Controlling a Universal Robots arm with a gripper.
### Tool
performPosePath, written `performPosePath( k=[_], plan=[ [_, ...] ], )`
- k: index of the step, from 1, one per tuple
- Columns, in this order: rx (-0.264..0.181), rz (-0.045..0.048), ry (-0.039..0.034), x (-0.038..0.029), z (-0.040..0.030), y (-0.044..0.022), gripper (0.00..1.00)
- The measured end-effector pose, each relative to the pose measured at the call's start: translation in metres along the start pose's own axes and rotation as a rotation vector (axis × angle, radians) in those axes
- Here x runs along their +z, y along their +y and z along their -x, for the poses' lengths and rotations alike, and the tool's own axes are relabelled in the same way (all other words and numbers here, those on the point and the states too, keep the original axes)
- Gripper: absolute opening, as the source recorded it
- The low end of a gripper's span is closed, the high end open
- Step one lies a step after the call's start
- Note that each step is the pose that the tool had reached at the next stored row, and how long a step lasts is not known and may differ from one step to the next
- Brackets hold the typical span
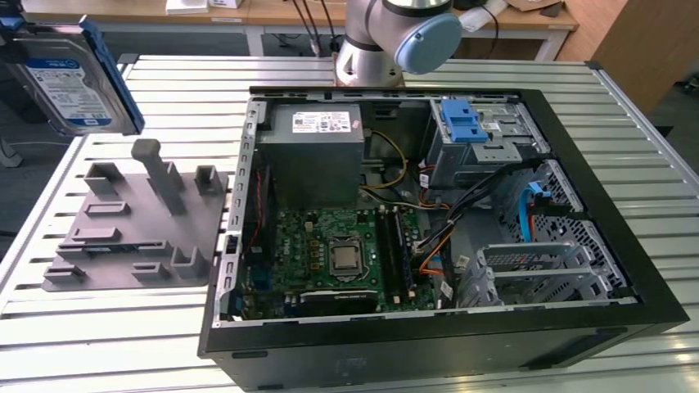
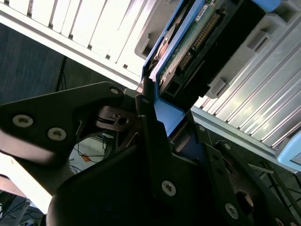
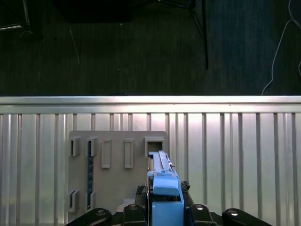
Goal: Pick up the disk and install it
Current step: 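Pick up the disk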
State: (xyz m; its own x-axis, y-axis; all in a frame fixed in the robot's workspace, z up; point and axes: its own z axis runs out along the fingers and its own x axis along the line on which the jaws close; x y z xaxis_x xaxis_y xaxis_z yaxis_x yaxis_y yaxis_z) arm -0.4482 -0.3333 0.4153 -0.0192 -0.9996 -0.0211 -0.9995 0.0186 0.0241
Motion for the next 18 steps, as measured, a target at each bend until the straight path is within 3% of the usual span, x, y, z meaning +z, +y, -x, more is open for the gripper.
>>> performPosePath(
  k=[18],
  plan=[
    [0.000, 0.0001, 0.0000, -0.0102, 0.0002, 0.0002, 0.36]
  ],
)
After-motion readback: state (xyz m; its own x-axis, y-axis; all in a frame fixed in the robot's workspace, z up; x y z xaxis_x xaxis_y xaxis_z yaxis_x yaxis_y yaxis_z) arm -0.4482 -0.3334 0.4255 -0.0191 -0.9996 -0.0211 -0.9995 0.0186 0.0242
